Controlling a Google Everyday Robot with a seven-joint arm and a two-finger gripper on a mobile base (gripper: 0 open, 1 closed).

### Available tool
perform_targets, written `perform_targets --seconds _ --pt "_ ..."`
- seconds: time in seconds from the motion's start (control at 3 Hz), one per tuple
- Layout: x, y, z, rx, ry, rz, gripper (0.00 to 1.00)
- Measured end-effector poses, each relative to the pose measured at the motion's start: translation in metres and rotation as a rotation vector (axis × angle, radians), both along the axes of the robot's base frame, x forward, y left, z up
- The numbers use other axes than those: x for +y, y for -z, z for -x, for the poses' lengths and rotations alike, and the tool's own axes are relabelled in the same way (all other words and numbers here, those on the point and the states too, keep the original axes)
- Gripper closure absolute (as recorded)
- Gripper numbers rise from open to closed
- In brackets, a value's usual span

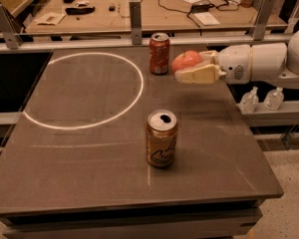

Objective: Pick apple

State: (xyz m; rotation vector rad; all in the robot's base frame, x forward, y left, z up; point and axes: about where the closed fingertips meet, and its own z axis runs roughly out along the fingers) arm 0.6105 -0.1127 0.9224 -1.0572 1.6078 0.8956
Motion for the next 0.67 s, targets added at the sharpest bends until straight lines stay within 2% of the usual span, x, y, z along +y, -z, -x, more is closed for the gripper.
perform_targets --seconds 0.33,0.67 --pt "0.0004 -0.0128 -0.0038 -0.053 -0.020 -0.046 1.00" --pt "0.0003 -0.0129 -0.0039 -0.053 -0.020 -0.046 1.00"
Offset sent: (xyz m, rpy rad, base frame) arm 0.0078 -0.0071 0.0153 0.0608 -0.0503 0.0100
